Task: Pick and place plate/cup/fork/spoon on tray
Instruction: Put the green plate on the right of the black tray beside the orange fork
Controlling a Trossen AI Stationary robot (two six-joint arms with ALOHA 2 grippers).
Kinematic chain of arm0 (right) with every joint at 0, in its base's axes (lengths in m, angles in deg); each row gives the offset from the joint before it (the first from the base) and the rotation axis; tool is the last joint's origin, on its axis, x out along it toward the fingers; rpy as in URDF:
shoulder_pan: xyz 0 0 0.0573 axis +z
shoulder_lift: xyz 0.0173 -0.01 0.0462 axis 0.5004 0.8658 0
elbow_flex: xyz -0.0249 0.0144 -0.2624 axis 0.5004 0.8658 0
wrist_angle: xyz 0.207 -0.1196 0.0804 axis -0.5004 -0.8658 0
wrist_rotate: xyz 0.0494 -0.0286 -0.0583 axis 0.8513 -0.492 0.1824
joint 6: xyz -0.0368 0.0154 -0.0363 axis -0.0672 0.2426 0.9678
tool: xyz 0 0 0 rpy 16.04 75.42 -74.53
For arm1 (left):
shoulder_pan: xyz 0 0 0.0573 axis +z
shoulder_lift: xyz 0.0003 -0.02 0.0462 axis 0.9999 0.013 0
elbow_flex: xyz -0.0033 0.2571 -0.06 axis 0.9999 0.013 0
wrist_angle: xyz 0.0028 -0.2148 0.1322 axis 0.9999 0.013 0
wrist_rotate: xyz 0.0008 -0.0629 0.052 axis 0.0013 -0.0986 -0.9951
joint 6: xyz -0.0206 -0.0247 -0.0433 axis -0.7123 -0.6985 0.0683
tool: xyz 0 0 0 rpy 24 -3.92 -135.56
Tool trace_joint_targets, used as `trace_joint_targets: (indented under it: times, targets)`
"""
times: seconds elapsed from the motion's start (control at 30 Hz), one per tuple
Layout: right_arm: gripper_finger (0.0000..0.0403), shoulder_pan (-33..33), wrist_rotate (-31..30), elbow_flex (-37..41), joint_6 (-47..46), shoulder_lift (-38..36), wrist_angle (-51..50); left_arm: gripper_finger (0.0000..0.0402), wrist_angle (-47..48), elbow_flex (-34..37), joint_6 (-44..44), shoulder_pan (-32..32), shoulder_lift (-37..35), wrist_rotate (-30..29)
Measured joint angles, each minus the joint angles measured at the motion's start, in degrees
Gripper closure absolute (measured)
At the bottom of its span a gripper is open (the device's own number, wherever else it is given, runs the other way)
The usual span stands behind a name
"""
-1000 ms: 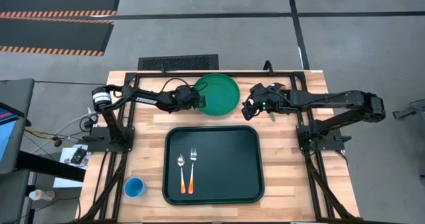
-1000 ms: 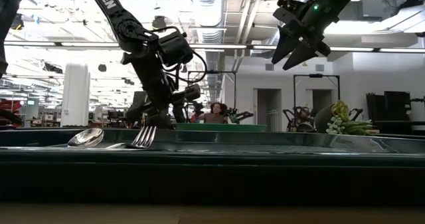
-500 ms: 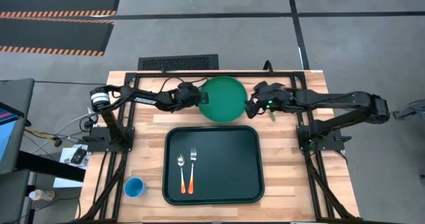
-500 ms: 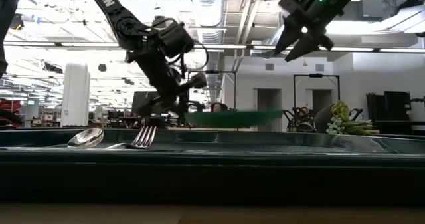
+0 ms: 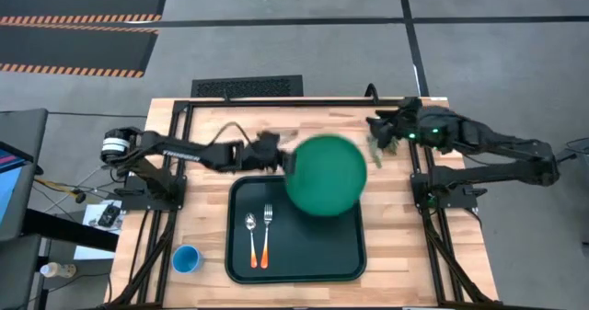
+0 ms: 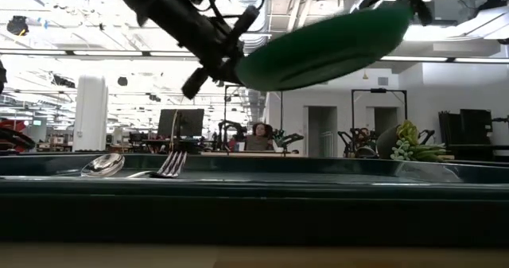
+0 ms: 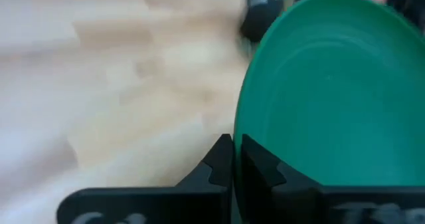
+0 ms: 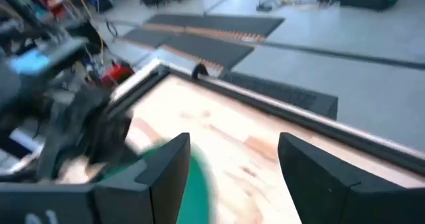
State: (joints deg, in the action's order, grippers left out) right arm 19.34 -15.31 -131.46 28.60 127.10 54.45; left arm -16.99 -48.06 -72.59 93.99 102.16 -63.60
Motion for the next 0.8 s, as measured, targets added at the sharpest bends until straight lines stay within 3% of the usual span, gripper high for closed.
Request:
trace_joint_targets:
  times: [0.2, 0.37, 0.53, 0.8]
  targets:
    - [0.0148, 0.03, -0.13, 0.00, 0.00, -3.66, -0.77, 0.0401, 5.31, 0.07, -4.93, -12.80, 2.04, -6.46]
    - [0.0148, 0.03, -0.12, 0.02, 0.00, -3.62, -2.65, 0.0401, 4.15, -0.45, -9.58, -19.63, 4.78, -11.86]
    - [0.0148, 0.18, -0.06, 0.04, 0.00, -2.45, -3.35, 0.0401, 5.92, -5.04, -9.93, -22.23, 9.62, -12.94]
    - [0.0148, 0.21, 0.13, 0.13, 0.00, -1.32, -3.37, 0.0401, 24.03, -19.88, -6.39, -23.17, 19.54, -13.88]
